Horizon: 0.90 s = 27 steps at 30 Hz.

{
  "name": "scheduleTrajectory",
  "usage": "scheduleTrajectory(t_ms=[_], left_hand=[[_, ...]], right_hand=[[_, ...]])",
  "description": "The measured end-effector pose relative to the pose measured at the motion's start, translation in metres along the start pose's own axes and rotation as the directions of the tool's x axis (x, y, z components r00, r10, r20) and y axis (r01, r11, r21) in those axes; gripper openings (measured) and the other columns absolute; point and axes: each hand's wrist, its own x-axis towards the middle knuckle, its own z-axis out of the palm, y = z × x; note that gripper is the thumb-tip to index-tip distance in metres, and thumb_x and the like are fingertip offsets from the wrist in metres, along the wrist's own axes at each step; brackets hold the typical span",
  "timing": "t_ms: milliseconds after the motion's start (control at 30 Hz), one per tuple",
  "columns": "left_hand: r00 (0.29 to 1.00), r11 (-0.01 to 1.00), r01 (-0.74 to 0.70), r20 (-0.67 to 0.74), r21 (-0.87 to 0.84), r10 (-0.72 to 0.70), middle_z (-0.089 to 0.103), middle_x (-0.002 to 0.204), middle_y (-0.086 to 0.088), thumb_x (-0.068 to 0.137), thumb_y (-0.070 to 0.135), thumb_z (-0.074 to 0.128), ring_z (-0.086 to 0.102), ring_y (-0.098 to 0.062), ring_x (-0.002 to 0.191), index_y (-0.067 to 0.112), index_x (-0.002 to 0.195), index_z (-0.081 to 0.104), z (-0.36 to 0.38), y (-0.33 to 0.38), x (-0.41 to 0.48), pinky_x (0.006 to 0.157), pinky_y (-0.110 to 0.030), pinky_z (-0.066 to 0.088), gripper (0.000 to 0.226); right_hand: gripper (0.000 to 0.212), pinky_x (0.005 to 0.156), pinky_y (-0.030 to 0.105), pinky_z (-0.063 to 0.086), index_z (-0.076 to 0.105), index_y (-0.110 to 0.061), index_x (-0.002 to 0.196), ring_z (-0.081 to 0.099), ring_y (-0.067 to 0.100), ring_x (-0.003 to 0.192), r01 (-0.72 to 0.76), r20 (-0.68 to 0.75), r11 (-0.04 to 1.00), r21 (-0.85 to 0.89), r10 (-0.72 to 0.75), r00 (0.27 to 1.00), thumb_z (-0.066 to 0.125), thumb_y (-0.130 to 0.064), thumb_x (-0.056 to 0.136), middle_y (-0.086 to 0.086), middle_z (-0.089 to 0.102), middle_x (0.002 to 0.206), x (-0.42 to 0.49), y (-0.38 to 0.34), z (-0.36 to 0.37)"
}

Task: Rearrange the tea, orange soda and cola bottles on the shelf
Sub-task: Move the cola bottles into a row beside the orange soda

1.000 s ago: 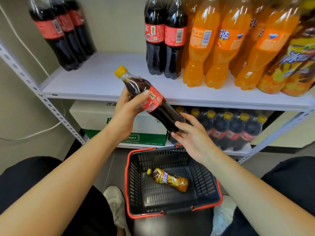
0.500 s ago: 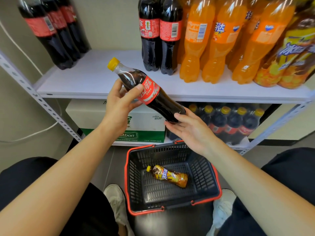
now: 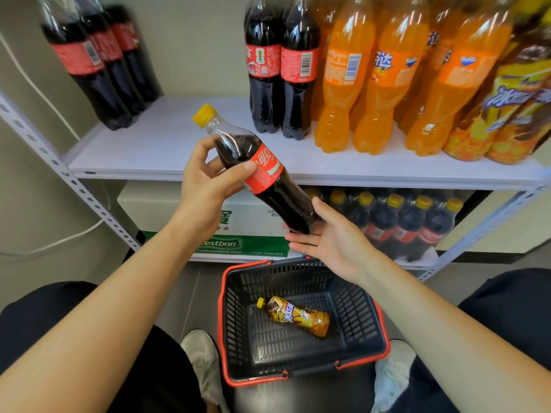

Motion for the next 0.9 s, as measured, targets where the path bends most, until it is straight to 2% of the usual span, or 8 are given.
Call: scheduleTrajectory(t_ms=[100,167,267,367,467,567,767,900], left_hand=[[1.0,0.999,-0.021,0.001,0.035,0.021,0.076,0.101,-0.002,0.07,0.022,0.084,0.07,-0.026,0.1,0.018,0.122,0.053,0.003,0.001,-0.006,0.091,-0.046,0.059,0.061],[0.998,0.997,-0.05,0.03,0.062,0.048,0.076,0.105,-0.007,0.068,0.019,0.086,0.07,-0.025,0.099,0.02,0.121,0.056,0.006,0.0,-0.01,0.088,-0.044,0.059,0.061],[0.991,0.985,-0.096,0.107,0.146,0.081,0.074,0.112,-0.014,0.066,0.02,0.09,0.07,-0.029,0.103,0.026,0.118,0.059,0.01,-0.003,-0.017,0.092,-0.045,0.058,0.06],[0.978,0.974,-0.113,0.194,0.195,0.075,0.075,0.114,-0.006,0.069,0.022,0.09,0.071,-0.024,0.109,0.027,0.115,0.058,0.016,-0.005,-0.021,0.09,-0.037,0.058,0.056],[0.968,0.975,-0.094,0.248,0.201,0.042,0.075,0.115,-0.008,0.075,0.028,0.085,0.07,-0.027,0.111,0.028,0.112,0.062,0.02,-0.002,-0.02,0.091,-0.042,0.059,0.043],[0.968,0.971,-0.134,0.236,0.195,0.086,0.074,0.114,-0.009,0.082,0.031,0.079,0.07,-0.032,0.107,0.029,0.108,0.07,0.017,0.005,-0.016,0.093,-0.048,0.058,0.027],[0.951,0.941,-0.187,0.293,0.281,0.101,0.074,0.098,0.003,0.082,0.031,0.08,0.066,-0.014,0.089,0.031,0.111,0.076,0.012,0.006,-0.019,0.074,-0.035,0.055,0.029],[0.936,0.914,-0.231,0.333,0.333,0.115,0.072,0.094,0.003,0.083,0.029,0.08,0.064,-0.012,0.085,0.025,0.099,0.076,0.009,0.005,-0.019,0.07,-0.02,0.05,0.017]], right_hand=[[0.033,0.103,0.053,0.052,0.063,-0.024,0.13,0.068,0.033,0.117,-0.023,-0.042,0.989,-0.147,0.017,0.999,0.059,-0.036,0.1,0.016,0.068,0.129,0.005,0.001,-0.003],[0.041,0.113,0.053,0.044,0.064,-0.03,0.134,0.063,0.023,0.124,0.081,-0.04,0.929,-0.361,-0.103,0.994,0.063,-0.029,0.093,0.005,0.067,0.133,0.007,-0.001,-0.002],[0.061,0.113,0.033,0.045,0.058,-0.03,0.14,0.057,0.007,0.131,0.328,0.125,0.763,-0.557,-0.313,0.941,0.077,-0.019,0.083,-0.006,0.065,0.137,0.005,-0.003,0.004],[0.064,0.097,0.014,0.047,0.057,-0.032,0.137,0.061,0.002,0.124,0.469,0.239,0.624,-0.625,-0.419,0.876,0.084,-0.015,0.082,-0.015,0.068,0.13,0.005,0.004,0.008],[0.072,0.101,0.028,0.052,0.057,-0.016,0.139,0.067,0.013,0.119,0.472,0.17,0.671,-0.572,-0.467,0.868,0.089,-0.007,0.075,-0.002,0.072,0.126,0.006,0.01,0.004],[0.072,0.1,0.029,0.053,0.057,-0.015,0.137,0.067,0.013,0.118,0.446,0.164,0.634,-0.632,-0.453,0.876,0.09,-0.007,0.074,-0.002,0.072,0.123,0.005,0.016,-0.002],[0.074,0.103,0.041,0.053,0.056,-0.021,0.136,0.067,0.013,0.115,0.41,0.152,0.539,-0.736,-0.458,0.876,0.09,-0.006,0.072,-0.004,0.07,0.122,0.006,0.02,-0.011],[0.076,0.103,0.038,0.054,0.054,-0.026,0.137,0.065,0.009,0.117,0.407,0.178,0.474,-0.781,-0.455,0.873,0.09,-0.012,0.072,-0.008,0.067,0.123,0.008,0.022,-0.01]])
